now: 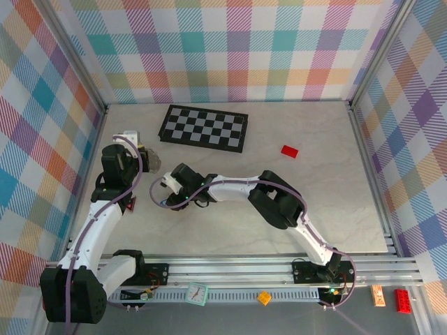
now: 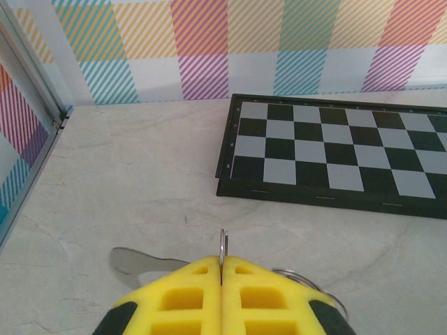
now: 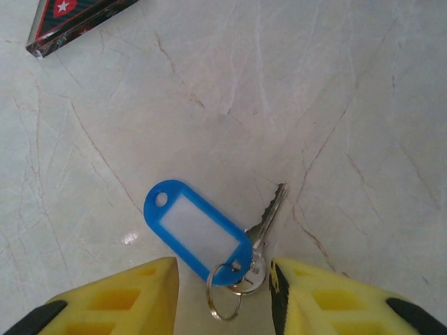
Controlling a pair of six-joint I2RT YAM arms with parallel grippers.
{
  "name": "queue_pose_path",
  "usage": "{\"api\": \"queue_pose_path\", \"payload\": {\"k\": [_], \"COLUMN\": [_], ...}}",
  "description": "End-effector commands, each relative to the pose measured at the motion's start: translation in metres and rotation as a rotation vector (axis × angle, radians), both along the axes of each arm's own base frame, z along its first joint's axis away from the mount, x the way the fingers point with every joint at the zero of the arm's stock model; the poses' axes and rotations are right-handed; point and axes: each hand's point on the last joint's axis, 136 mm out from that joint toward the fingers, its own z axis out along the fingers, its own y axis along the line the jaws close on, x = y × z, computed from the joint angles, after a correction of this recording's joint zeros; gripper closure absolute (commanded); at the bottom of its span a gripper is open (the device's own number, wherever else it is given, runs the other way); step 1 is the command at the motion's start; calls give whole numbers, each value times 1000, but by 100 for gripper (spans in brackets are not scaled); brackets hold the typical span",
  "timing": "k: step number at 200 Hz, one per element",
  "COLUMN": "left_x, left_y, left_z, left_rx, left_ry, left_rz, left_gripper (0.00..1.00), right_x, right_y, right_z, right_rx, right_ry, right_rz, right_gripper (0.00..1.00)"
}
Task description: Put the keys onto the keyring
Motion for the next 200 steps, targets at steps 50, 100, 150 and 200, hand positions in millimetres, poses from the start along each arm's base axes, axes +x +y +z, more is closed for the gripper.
{"api": "queue_pose_path", "payload": {"k": [50, 100, 150, 200], "left_x": [2, 2, -1, -11], "left_y": [2, -2, -20, -69], "left_z": [10, 10, 19, 33], "left_rx": [-11, -9, -34, -83], "left_ry": [-62, -60, -82, -88], "left_rz": [-1, -24, -128, -354], "left_gripper": [100, 100, 100, 100], "right_x": [1, -5, -30, -55], "right_y": [1, -12, -57, -140], "right_z": [-7, 11, 43, 36], "right_rx": [-34, -22, -13, -152], "right_ry": [-17, -31, -63, -33], "right_rz": [-3, -5, 25, -44], "right_gripper": [82, 99, 100, 100]}}
